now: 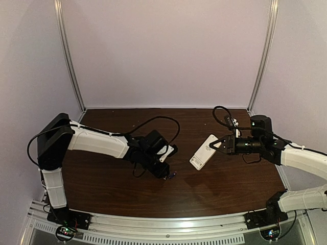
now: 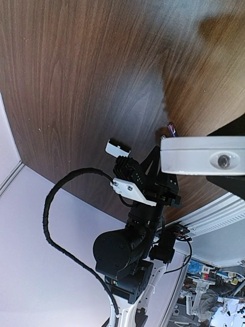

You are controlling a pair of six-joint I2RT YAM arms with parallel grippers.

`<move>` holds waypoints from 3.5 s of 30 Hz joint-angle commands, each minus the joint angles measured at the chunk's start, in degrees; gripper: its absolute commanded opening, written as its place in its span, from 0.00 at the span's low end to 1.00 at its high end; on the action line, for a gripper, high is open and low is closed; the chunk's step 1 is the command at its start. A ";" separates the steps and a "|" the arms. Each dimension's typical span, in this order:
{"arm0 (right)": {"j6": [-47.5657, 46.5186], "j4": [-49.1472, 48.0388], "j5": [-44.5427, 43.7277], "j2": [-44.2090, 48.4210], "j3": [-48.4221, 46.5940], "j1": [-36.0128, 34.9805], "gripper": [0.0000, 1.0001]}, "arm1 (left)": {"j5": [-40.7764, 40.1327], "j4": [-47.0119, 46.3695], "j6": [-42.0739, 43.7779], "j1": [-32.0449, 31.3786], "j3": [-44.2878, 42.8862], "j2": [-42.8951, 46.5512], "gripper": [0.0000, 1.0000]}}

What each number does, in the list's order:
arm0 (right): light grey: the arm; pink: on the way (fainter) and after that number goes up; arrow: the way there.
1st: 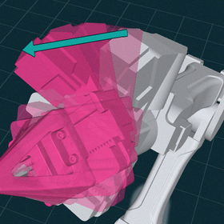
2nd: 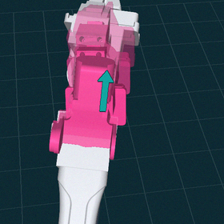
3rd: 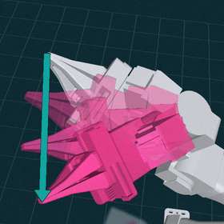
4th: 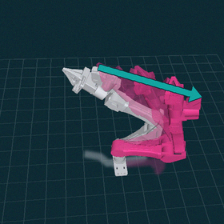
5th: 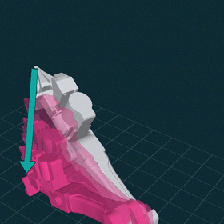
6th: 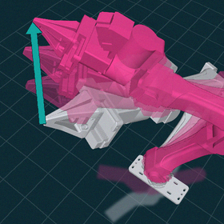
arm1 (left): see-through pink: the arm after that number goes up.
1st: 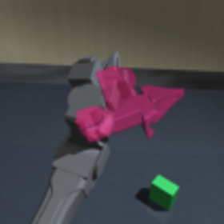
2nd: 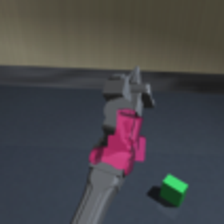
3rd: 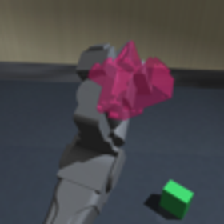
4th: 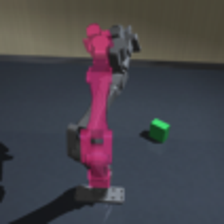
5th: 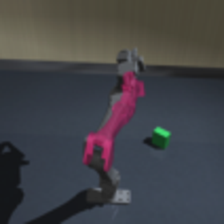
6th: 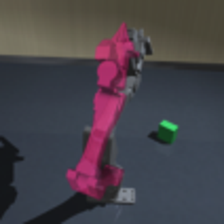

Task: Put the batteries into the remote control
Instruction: Pick up the battery from the center of the board, then place the battery in the battery compartment.

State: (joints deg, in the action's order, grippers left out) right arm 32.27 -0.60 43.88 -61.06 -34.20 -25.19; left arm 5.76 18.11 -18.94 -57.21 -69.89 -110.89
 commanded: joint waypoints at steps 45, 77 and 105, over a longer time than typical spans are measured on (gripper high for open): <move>6.71 -0.46 12.14 -10.15 -4.61 -3.87 0.00 | 10.30 -23.12 16.94 1.64 17.18 26.75 0.00; 22.06 -11.33 18.69 -18.18 -10.53 -15.01 0.00 | 25.29 -31.26 38.01 -10.65 19.02 26.98 0.00; 22.55 -11.29 19.45 -15.61 -10.43 -15.15 0.00 | 16.10 -19.72 42.59 -10.64 18.96 27.02 0.00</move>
State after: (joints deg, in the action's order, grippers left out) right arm 54.41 -10.07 61.34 -78.98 -43.16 -40.14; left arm 25.12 -7.22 21.78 -67.81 -50.17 -84.73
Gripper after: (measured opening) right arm 0.151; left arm 0.080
